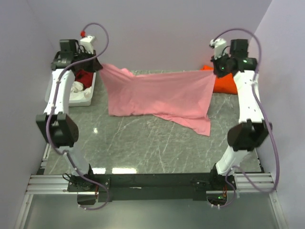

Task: Fold and stack the t-shirts
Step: Flatten the tshirt out

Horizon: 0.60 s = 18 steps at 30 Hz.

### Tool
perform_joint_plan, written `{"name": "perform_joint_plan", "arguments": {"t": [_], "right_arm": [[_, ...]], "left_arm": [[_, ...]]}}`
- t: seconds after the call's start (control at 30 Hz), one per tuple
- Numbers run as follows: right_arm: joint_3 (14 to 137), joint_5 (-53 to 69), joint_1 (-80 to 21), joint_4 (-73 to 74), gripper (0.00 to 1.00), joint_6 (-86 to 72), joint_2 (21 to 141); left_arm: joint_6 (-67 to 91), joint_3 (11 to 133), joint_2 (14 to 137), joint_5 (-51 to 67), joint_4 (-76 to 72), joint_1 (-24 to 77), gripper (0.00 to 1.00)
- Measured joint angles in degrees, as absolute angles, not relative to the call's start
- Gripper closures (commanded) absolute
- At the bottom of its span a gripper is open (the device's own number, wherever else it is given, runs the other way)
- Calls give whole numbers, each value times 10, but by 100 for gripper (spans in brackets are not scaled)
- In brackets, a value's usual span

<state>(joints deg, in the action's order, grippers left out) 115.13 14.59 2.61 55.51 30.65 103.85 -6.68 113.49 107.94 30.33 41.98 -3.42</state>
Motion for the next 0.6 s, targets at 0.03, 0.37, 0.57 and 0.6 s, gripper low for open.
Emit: {"name": "perform_joint_plan", "arguments": {"t": [0.03,0.37,0.57,0.6], "right_arm": [[1152,146,27,547,100,303,1011],[971,105,30,420,100,298,687],[857,60,31,343,100,304,488],[844,52,31,331,100,305,459]], "left_arm": [[-66,1124,1052,303,405,-39,100],[-52,897,675,315,201,-82,100],[-79,761,434,295,134,-81,100],[-84,750,398,289,129,-81,100]]}}
